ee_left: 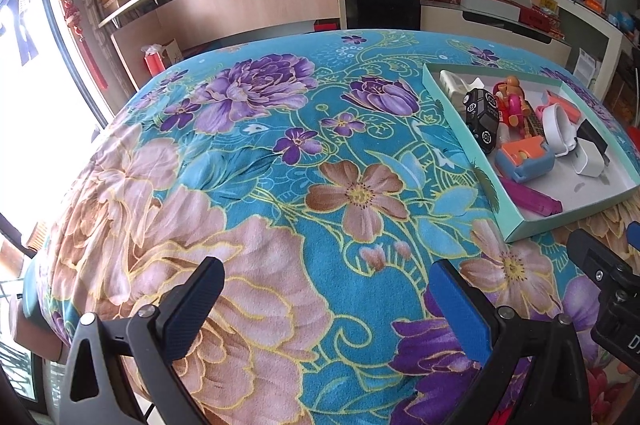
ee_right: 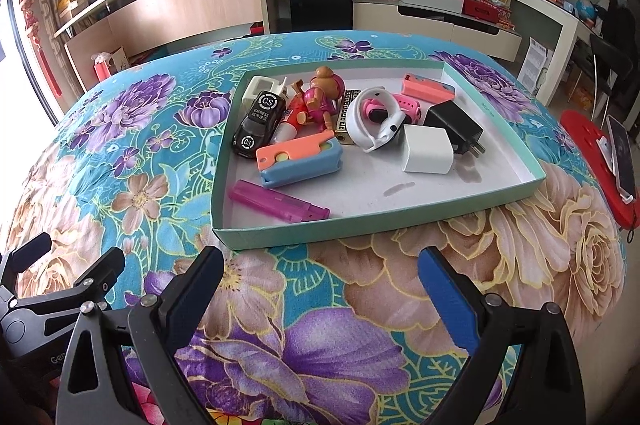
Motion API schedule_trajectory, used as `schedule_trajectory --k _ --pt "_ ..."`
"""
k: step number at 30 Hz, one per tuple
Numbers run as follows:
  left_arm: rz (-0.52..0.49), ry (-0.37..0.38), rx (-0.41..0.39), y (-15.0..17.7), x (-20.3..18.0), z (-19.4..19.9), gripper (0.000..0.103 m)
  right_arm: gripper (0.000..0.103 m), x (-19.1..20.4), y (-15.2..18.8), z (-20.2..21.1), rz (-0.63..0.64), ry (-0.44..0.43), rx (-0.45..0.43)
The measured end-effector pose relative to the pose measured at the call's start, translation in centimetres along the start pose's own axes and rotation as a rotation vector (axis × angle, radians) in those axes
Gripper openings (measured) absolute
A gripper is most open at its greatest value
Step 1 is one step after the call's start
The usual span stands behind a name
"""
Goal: Organize rigid objects
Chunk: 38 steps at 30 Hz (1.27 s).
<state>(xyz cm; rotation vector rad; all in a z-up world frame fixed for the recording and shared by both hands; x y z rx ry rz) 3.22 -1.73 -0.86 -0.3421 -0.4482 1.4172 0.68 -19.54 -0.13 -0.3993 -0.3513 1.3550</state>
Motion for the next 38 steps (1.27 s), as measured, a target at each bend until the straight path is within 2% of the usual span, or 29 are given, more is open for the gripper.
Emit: schedule_trajectory --k 30,38 --pt "0.019 0.009 0.013 0.09 0.31 -0.18 0.103 0.098 0.29 0.18 -0.63 0.016 0.029 0.024" --pt "0.007 -0.006 -0.006 0.14 -0.04 0.18 0.103 0.098 0.26 0.20 -0.73 0.014 0.030 0.030"
Point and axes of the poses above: each gripper's, at about its wrist camera, not at the fingertips, and z roughly against the way its jaws point, x to its left, y to its underside, the point moved 1 cm from there along -z, roughly the way its jaws point, and after that the axes turned 8 degrees about x, right-handed, at the moved point
